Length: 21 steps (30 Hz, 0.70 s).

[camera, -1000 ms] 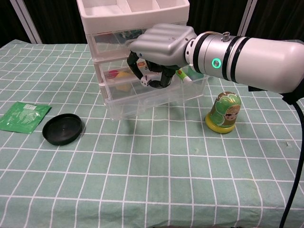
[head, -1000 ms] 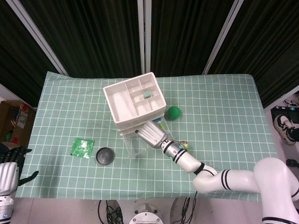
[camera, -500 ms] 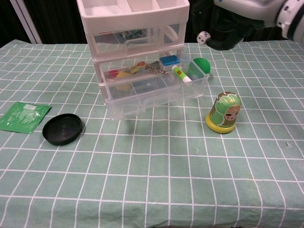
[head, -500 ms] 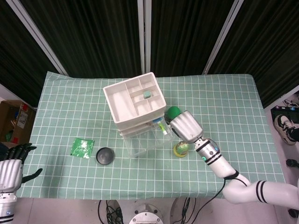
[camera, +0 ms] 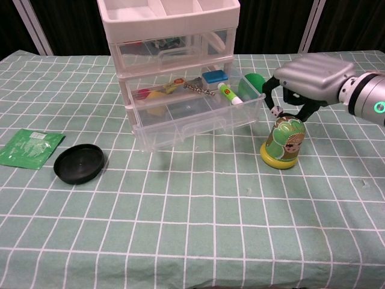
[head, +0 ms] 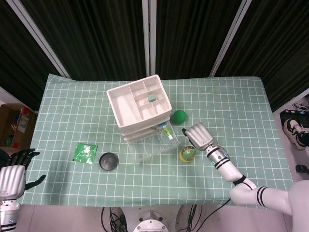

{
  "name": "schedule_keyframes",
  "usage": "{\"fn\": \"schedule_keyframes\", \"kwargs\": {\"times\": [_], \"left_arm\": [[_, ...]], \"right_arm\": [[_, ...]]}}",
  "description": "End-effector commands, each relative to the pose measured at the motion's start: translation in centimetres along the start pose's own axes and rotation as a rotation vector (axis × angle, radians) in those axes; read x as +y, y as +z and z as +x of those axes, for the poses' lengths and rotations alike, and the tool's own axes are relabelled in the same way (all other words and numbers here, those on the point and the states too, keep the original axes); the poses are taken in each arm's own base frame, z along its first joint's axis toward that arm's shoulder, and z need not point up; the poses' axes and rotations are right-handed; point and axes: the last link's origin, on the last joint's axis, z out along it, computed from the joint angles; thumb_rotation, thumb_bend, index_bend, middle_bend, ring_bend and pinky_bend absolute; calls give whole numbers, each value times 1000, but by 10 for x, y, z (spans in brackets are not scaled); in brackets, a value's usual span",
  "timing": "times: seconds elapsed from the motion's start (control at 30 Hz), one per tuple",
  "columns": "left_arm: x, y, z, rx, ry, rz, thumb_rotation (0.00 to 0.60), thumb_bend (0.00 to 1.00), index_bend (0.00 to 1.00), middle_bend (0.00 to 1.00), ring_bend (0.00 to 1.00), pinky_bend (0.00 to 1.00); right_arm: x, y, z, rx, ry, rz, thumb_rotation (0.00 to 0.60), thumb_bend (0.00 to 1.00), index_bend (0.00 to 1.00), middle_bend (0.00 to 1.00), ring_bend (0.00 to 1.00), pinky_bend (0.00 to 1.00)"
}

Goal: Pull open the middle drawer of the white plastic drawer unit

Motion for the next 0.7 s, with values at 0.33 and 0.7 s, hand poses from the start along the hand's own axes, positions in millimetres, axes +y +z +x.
{"fn": "schedule_keyframes", "kwargs": {"times": [0.33, 0.7], "left_arm": [[-1, 1, -2, -8, -9, -1, 600, 87, 277, 222, 175, 199], [2, 8, -1, 11, -4, -16, 600, 87, 276, 221, 175, 199]], "right_arm": [[6, -11, -1, -9, -10, -61, 600, 373, 2, 666, 757, 866], [60, -108, 39, 200, 169, -244, 600, 324, 0, 323, 290, 444]]}}
